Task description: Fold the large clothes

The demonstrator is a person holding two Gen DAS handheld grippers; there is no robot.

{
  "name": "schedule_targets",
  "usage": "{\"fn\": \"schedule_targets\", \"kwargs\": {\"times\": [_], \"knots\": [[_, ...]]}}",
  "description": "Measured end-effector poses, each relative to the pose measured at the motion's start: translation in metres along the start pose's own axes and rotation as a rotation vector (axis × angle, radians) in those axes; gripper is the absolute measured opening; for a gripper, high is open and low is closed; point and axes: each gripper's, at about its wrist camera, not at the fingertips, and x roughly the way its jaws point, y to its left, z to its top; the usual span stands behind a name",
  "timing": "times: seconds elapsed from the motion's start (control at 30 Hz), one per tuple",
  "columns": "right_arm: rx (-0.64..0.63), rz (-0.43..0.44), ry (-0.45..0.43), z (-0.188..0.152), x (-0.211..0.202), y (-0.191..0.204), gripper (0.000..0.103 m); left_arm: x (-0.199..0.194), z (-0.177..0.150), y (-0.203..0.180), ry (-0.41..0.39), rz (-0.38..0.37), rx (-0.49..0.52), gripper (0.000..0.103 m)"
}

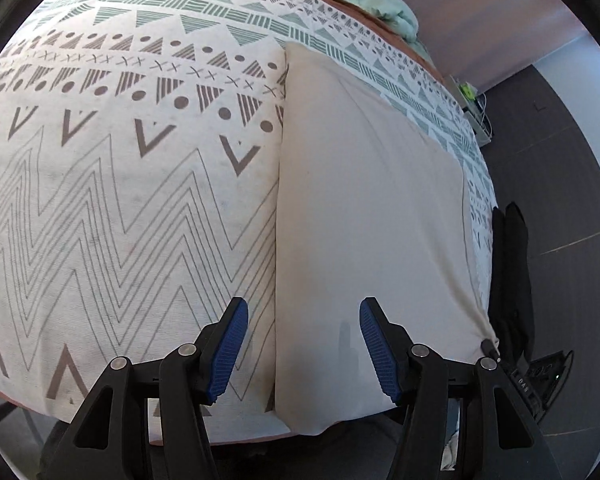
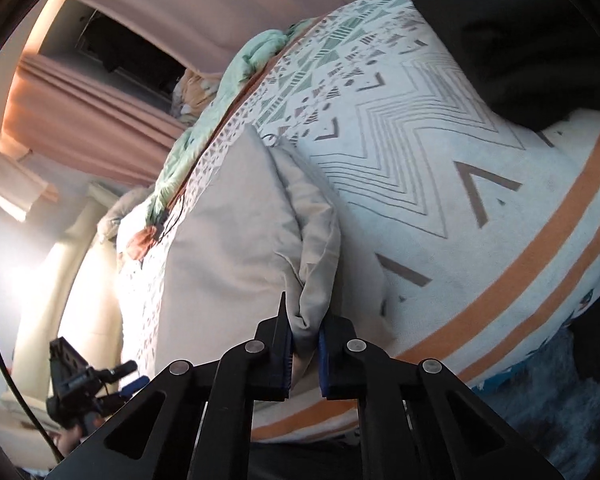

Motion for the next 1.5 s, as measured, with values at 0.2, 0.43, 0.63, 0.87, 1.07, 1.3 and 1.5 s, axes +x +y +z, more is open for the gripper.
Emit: {"fn": "schedule_targets", "kwargs": {"times": [0.2, 0.43, 0.63, 0.87, 1.07, 1.3, 1.5], "knots": [[0.056, -0.006, 0.010, -0.007, 0.004, -0.016, 0.010, 0.029, -0.011, -0.010, 0.077, -0.026, 0.029, 0.042], [-0.001, -0.068, 0.018, 0.014, -0.013, -0.005, 0.051, 0.033, -0.007, -0.013, 0.085, -0.016, 0.023, 0.042], [-0.090, -0.070, 0.020, 0.046, -0.018, 0.003, 0.064, 0.032, 0.011, -0.010, 0.042, -0.034, 0.003, 0.044], [-0.168, -0.061, 0.133, 0.084, 0.014, 0.009, 0.064, 0.043, 0.038, -0.009, 0.035, -0.028, -0.015, 0.044], [-0.233, -0.042, 0.279, 0.105, 0.067, 0.017, 0.064, 0.060, 0.064, -0.001, 0.030, -0.012, -0.041, 0.044], [-0.229, 0.000, 0.392, 0.129, 0.126, 0.015, 0.065, 0.076, 0.094, 0.002, 0.003, -0.010, -0.053, 0.044], [-0.227, 0.078, 0.432, 0.145, 0.159, 0.022, 0.065, 0.089, 0.119, 0.003, -0.010, -0.007, -0.048, 0.044]]}}
